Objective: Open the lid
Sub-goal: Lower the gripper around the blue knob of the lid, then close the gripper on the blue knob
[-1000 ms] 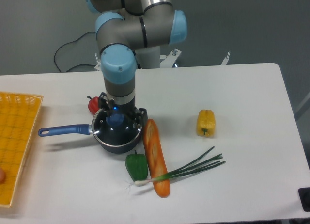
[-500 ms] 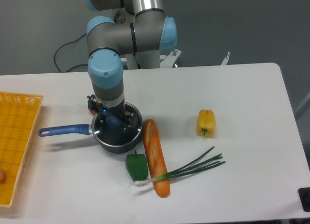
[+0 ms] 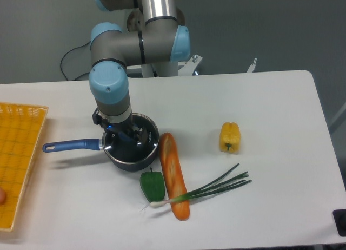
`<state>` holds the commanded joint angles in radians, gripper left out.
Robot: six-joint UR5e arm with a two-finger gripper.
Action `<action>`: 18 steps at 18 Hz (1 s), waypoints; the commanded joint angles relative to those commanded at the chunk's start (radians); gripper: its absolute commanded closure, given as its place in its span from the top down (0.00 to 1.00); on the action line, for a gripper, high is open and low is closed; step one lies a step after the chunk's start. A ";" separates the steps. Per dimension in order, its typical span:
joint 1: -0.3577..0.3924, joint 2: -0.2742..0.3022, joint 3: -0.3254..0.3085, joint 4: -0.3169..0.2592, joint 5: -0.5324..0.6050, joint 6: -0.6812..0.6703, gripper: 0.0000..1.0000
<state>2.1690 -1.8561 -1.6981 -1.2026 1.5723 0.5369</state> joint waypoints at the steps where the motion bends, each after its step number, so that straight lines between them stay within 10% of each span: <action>1: 0.000 -0.002 0.002 0.000 0.002 0.002 1.00; 18: 0.000 0.002 -0.055 -0.002 0.009 -0.002 1.00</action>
<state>2.1690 -1.8546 -1.7533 -1.2042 1.5816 0.5354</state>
